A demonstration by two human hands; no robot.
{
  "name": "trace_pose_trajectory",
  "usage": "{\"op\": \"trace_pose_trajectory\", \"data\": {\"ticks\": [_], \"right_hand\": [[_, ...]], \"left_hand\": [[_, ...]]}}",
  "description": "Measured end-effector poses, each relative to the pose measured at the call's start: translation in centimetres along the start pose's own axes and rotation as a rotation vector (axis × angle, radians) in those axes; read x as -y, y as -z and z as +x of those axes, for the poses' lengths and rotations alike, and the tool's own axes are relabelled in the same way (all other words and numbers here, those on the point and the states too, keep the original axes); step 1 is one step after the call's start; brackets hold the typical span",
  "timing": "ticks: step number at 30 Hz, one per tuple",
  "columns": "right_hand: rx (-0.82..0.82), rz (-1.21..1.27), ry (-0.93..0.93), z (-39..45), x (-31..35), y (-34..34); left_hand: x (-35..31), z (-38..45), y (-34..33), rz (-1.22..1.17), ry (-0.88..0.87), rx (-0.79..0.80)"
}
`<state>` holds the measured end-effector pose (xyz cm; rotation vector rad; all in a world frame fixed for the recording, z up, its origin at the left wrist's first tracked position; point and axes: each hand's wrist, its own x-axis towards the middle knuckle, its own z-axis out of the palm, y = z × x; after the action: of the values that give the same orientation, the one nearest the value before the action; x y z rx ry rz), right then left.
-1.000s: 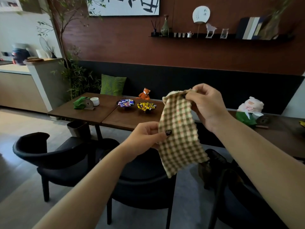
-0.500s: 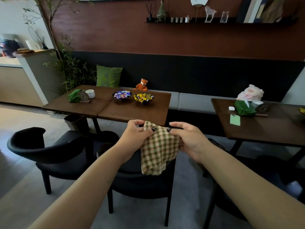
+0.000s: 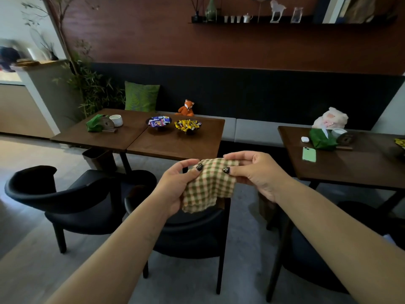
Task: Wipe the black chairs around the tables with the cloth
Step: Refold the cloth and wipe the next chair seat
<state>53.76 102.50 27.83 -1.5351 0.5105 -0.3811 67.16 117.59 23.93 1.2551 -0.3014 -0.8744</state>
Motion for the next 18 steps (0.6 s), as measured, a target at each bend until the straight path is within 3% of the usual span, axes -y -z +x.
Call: {"op": "trace_pose_trajectory", "data": {"ticks": [7, 10, 13, 18], "right_hand": [[0.069, 0.151, -0.11, -0.6, 0.5, 0.3], [0.141, 0.075, -0.209, -1.1, 0.4, 0.1], [0.153, 0.064, -0.159, -1.4, -0.1, -0.3], [0.094, 0.245, -0.103, -1.8, 0.1, 0.1]], "left_hand": [[-0.8, -1.4, 0.3, -0.044, -0.132, 0.066], [-1.1, -1.7, 0.2, -0.033, -0.159, 0.102], [-1.0, -1.7, -0.2, -0.032, -0.157, 0.127], [-0.6, -1.7, -0.6, -0.054, -0.136, 0.133]]}}
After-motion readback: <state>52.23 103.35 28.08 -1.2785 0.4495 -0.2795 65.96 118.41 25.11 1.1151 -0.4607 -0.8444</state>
